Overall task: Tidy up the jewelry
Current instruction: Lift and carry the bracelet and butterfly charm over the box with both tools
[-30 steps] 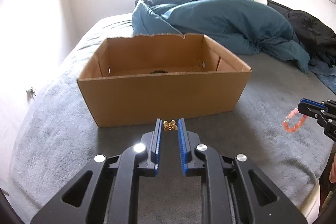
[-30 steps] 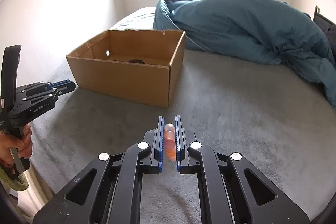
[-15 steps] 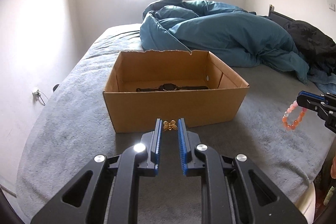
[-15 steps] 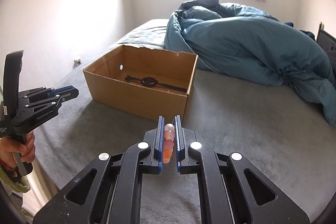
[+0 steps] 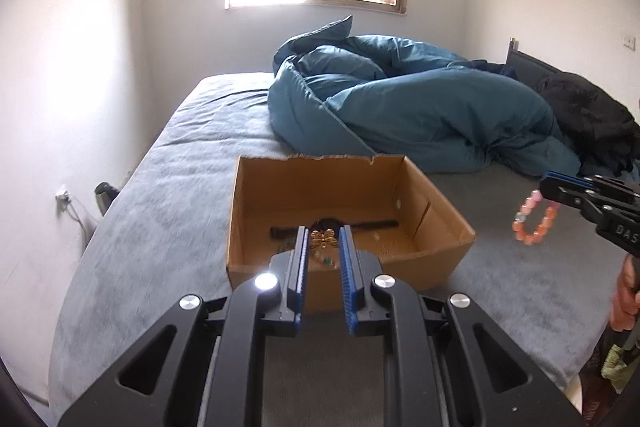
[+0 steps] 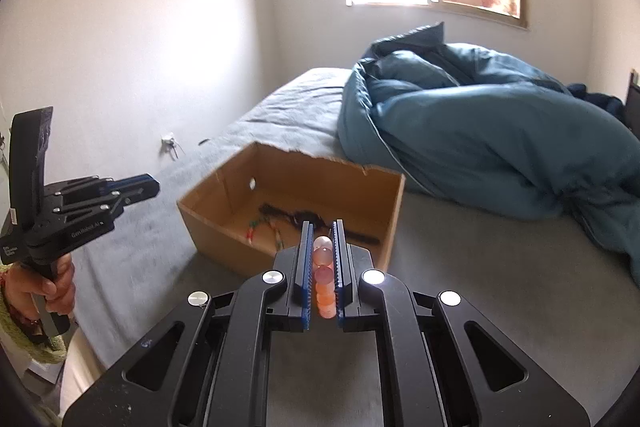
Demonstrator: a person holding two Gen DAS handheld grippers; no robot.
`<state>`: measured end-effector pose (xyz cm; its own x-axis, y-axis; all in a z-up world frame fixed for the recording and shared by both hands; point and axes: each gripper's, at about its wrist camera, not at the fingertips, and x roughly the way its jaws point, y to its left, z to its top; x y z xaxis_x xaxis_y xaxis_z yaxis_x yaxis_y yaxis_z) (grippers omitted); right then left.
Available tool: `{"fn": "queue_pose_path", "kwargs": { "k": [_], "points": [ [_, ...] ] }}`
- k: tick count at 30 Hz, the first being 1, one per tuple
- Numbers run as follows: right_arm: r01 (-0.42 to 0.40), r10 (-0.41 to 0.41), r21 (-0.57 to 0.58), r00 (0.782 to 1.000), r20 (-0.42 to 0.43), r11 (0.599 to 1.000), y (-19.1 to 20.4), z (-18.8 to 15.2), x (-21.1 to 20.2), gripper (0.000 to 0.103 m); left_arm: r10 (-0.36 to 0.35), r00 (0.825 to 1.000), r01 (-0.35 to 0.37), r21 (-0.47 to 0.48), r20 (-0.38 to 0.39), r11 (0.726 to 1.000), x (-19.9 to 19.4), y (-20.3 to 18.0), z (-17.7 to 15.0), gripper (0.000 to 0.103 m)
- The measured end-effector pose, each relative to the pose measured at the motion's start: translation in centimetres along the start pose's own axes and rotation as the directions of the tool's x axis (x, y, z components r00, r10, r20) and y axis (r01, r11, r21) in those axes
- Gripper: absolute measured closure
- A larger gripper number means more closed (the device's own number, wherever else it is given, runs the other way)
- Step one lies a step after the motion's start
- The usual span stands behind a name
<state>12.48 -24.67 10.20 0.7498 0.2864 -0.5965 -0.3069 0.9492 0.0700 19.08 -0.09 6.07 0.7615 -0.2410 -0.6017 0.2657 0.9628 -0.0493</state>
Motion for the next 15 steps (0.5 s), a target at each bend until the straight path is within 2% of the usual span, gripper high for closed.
{"fn": "queue_pose_path", "kwargs": {
  "k": [5, 9, 11, 15],
  "points": [
    [-0.063, 0.063, 0.003, 0.998, -0.024, 0.998, -0.3, 3.0, 3.5, 0.095, -0.046, 0.998, 0.046, -0.002, -0.05, 0.999, 3.2, 1.0, 2.7, 0.089],
    [-0.132, 0.135, 0.034, 0.985, -0.103, 0.991, -0.9, 4.6, 8.2, 0.095, -0.089, 0.988, 0.089, -0.012, -0.128, 0.996, 7.1, 1.6, 3.9, 0.089],
    [-0.156, 0.164, 0.059, 0.975, -0.151, 0.986, -1.2, 4.9, 10.7, 0.095, -0.114, 0.974, 0.112, -0.022, -0.196, 0.993, 9.7, 2.0, 4.0, 0.089],
    [-0.208, 0.239, 0.142, 0.934, -0.265, 0.968, -1.9, 5.2, 16.3, 0.095, -0.126, 0.944, 0.119, -0.043, -0.305, 0.992, 13.6, 2.5, 3.6, 0.089]
  ]
}}
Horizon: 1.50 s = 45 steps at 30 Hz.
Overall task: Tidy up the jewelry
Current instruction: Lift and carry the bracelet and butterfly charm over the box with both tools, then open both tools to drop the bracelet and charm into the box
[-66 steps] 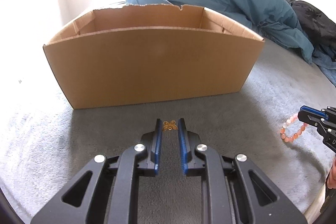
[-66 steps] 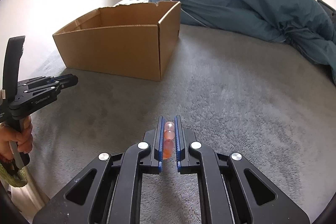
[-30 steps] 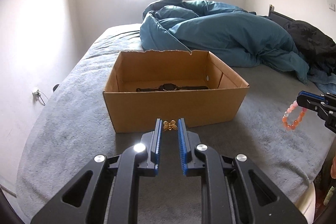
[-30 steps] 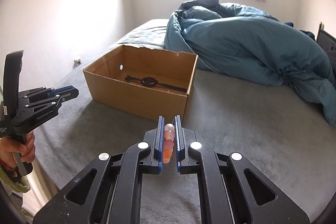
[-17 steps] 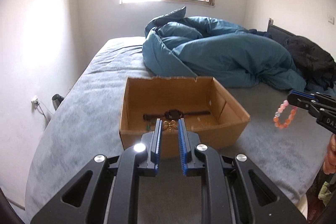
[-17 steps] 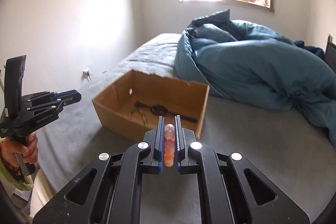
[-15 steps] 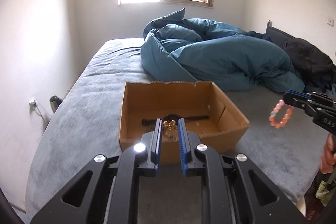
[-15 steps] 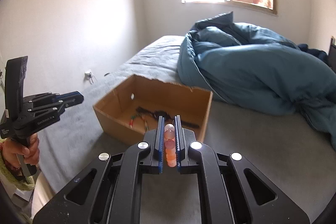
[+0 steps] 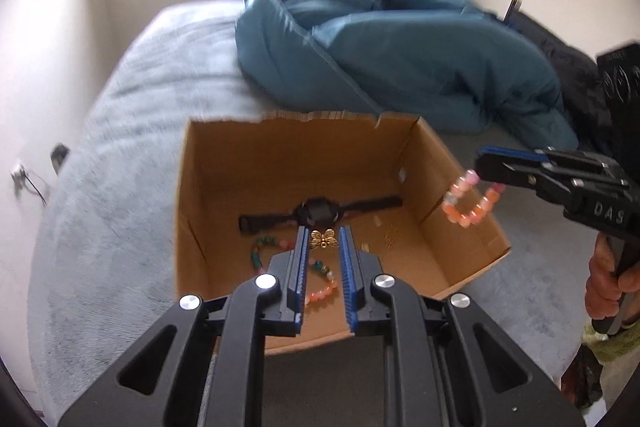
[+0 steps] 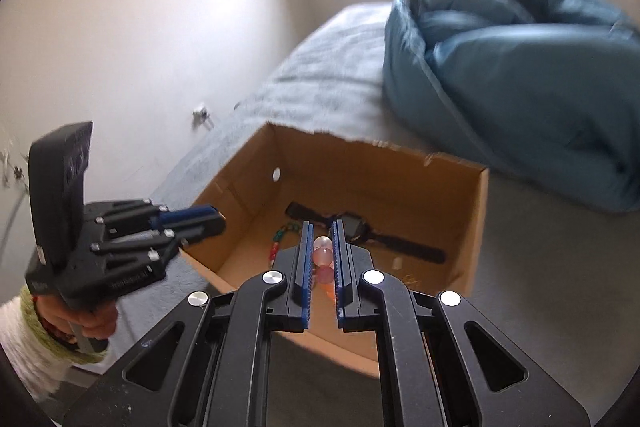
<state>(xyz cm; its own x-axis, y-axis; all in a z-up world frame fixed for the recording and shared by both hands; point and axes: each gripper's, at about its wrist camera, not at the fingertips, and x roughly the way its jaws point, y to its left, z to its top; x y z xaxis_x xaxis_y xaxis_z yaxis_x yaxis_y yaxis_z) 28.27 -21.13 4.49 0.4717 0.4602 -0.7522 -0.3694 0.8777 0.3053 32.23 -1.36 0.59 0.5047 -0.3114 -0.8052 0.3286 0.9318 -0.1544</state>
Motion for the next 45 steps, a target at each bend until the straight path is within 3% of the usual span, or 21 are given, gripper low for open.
{"fn": "queue_pose_path", "kwargs": {
  "k": [5, 11, 16, 20, 25, 33, 45],
  "points": [
    [-0.056, 0.069, 0.094, 0.988, -0.14, 0.994, -1.6, 1.4, 5.5, 0.095, -0.035, 0.987, 0.022, -0.085, -0.154, 0.996, 4.5, 2.1, 0.2, 0.089],
    [-0.068, 0.123, 0.193, 0.949, -0.289, 0.979, -2.5, 1.3, 11.1, 0.095, -0.063, 0.971, 0.033, -0.131, -0.233, 0.991, 7.0, 3.0, 0.1, 0.089],
    [-0.064, 0.144, 0.241, 0.934, -0.328, 0.968, -3.1, 1.3, 13.2, 0.095, -0.063, 0.965, 0.029, -0.138, -0.254, 0.99, 7.9, 3.1, 0.4, 0.088],
    [-0.065, 0.158, 0.27, 0.929, -0.336, 0.961, -3.4, 1.1, 14.2, 0.095, -0.07, 0.966, 0.033, -0.15, -0.249, 0.988, 8.3, 3.1, 0.4, 0.087],
    [-0.07, 0.17, 0.292, 0.927, -0.334, 0.954, -3.8, 1.0, 14.8, 0.095, -0.069, 0.972, 0.034, -0.152, -0.227, 0.988, 8.0, 3.0, 1.0, 0.073],
    [-0.062, 0.175, 0.316, 0.923, -0.342, 0.947, -4.6, 1.0, 15.0, 0.091, -0.024, 0.985, 0.003, -0.125, -0.173, 0.992, 6.2, 2.6, 1.5, 0.071],
    [-0.005, 0.094, 0.298, 0.954, -0.284, 0.955, -5.3, 1.2, 10.9, 0.079, 0.05, 0.996, -0.057, -0.084, -0.076, 0.995, 2.2, 2.6, 1.1, 0.07]
  ]
}}
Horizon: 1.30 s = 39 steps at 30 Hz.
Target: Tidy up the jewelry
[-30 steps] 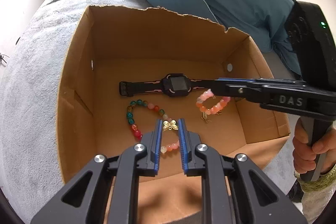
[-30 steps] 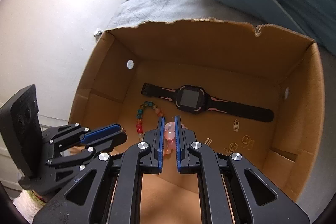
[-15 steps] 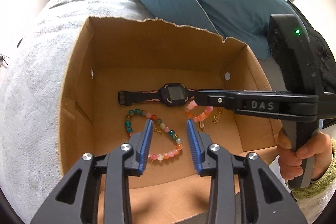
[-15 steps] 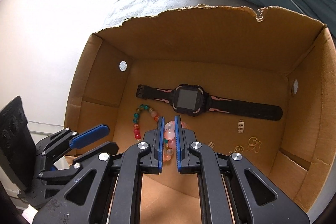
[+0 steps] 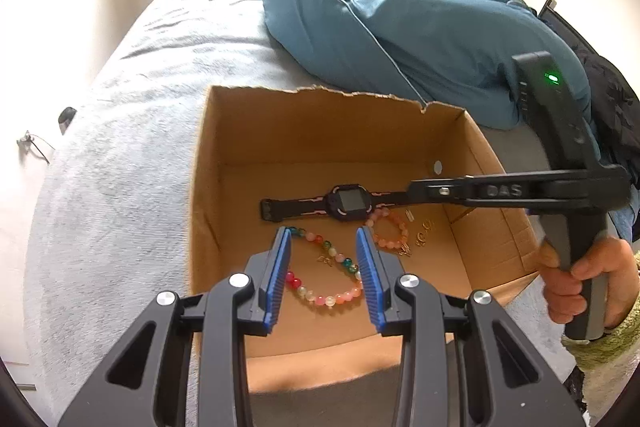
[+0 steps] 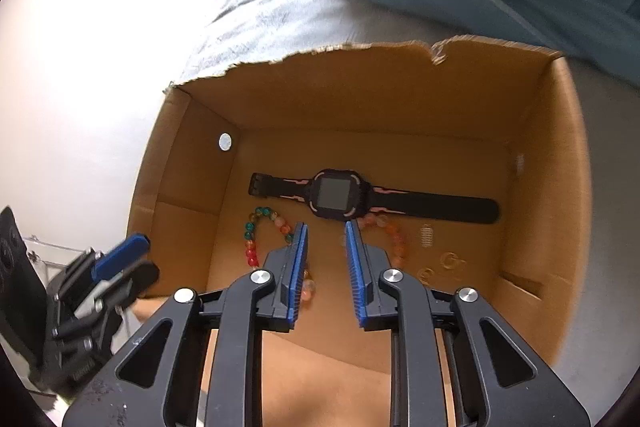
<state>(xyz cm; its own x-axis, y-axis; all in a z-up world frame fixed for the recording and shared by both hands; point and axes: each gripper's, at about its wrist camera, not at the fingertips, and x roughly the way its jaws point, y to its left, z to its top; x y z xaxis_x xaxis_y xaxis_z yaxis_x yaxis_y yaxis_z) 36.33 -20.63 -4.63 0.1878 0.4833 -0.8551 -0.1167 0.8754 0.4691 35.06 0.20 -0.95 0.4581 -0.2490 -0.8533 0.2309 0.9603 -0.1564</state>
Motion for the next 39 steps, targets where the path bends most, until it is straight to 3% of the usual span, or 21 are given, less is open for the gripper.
{"fn": "queue_pose_path", "kwargs": {
  "k": [6, 9, 13, 20, 24, 26, 29, 31, 34, 39],
  "points": [
    [0.078, -0.07, -0.058, 0.988, 0.139, 0.995, 0.3, -2.7, -5.5, 0.072, 0.045, 0.994, -0.042, -0.028, 0.102, 0.999, -2.3, 1.7, -1.0, 0.069],
    [0.146, -0.127, -0.065, 0.963, 0.236, 0.987, -0.2, -5.0, -8.5, 0.066, 0.106, 0.979, -0.101, -0.038, 0.172, 0.994, -3.8, 2.5, -1.9, 0.067],
    [0.186, -0.174, -0.009, 0.936, 0.305, 0.982, -2.1, -7.7, -10.6, 0.063, 0.128, 0.98, -0.118, -0.077, 0.155, 0.99, -3.7, 3.9, -3.0, 0.065],
    [0.197, -0.209, 0.074, 0.943, 0.258, 0.978, -4.6, -9.8, -8.2, 0.063, 0.068, 0.996, -0.057, -0.186, 0.053, 0.981, -0.7, 6.4, -4.6, 0.065],
    [0.161, -0.19, 0.14, 0.955, 0.227, 0.977, -6.1, -10.2, -6.9, 0.063, 0.051, 0.998, -0.045, -0.183, 0.027, 0.982, 0.1, 6.0, -5.2, 0.065],
    [0.156, -0.189, 0.16, 0.958, 0.215, 0.975, -6.5, -10.4, -6.5, 0.068, 0.051, 0.999, -0.047, -0.183, 0.019, 0.982, 0.4, 5.7, -5.3, 0.065],
    [0.144, -0.178, 0.176, 0.965, 0.193, 0.974, -7.0, -10.5, -6.1, 0.08, 0.06, 0.998, -0.056, -0.175, 0.023, 0.983, 0.4, 5.3, -5.2, 0.069],
    [0.138, -0.17, 0.179, 0.97, 0.176, 0.974, -7.1, -10.6, -5.6, 0.091, 0.096, 0.995, -0.092, -0.167, 0.016, 0.982, 0.6, 5.1, -5.1, 0.077],
    [0.137, -0.169, 0.181, 0.97, 0.173, 0.974, -7.1, -10.8, -5.6, 0.091, 0.114, 0.993, -0.111, -0.188, 0.004, 0.976, 0.6, 5.5, -5.1, 0.087],
    [0.143, -0.176, 0.185, 0.969, 0.175, 0.972, -7.0, -10.8, -5.6, 0.092, 0.122, 0.992, -0.121, -0.201, -0.006, 0.972, 0.4, 5.8, -5.1, 0.092]
  ]
}}
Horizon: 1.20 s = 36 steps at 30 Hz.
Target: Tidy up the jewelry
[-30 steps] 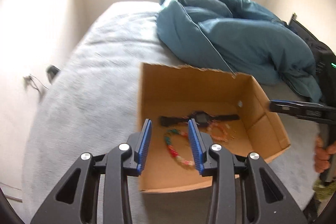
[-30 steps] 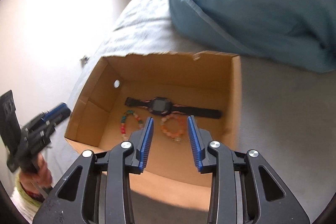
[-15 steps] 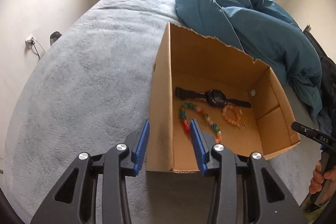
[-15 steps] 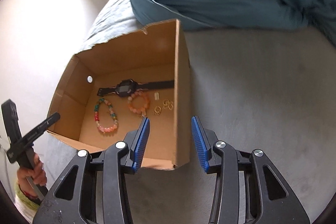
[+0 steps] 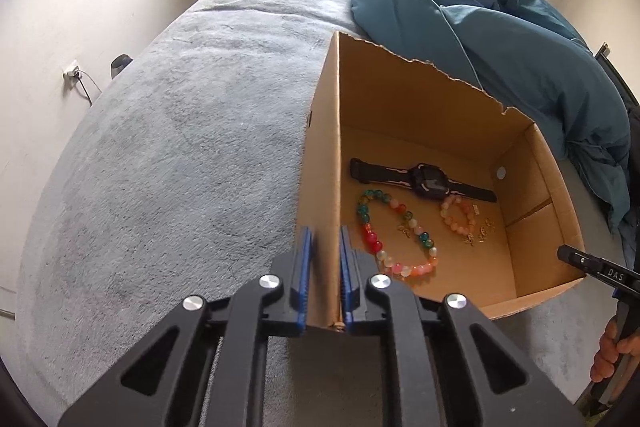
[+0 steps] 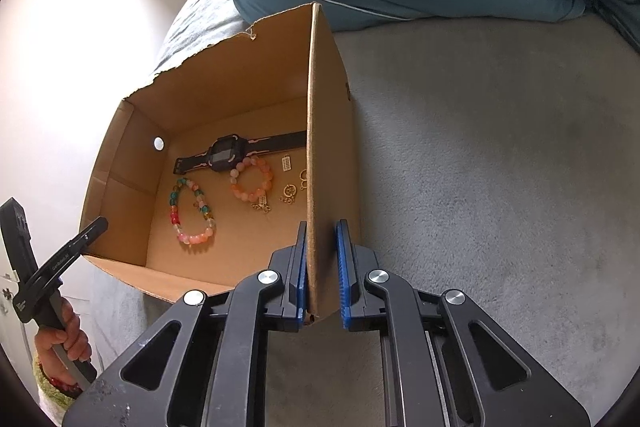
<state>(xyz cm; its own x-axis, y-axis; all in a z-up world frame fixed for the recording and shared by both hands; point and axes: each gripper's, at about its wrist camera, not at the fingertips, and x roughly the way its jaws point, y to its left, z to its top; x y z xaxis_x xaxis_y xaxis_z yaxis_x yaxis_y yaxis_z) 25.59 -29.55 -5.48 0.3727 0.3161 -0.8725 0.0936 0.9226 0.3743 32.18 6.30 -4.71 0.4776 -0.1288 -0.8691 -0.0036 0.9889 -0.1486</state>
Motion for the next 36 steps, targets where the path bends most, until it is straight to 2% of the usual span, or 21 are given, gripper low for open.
{"fn": "queue_pose_path", "kwargs": {
  "k": [13, 26, 36],
  "points": [
    [0.001, -0.001, 0.007, 1.0, -0.014, 1.0, -0.3, -0.2, -0.7, 0.092, 0.001, 1.0, -0.001, -0.004, -0.01, 1.0, -1.9, -0.5, -1.8, 0.093],
    [-0.004, 0.004, 0.002, 1.0, -0.005, 1.0, -0.3, -3.5, -2.7, 0.092, -0.006, 1.0, 0.006, 0.004, -0.002, 1.0, -5.3, -1.1, -7.1, 0.093],
    [0.001, -0.001, 0.019, 1.0, 0.016, 1.0, -0.3, -6.2, -3.7, 0.091, -0.022, 0.999, 0.022, 0.022, 0.043, 1.0, -7.7, -1.6, -11.2, 0.093]
  ]
}}
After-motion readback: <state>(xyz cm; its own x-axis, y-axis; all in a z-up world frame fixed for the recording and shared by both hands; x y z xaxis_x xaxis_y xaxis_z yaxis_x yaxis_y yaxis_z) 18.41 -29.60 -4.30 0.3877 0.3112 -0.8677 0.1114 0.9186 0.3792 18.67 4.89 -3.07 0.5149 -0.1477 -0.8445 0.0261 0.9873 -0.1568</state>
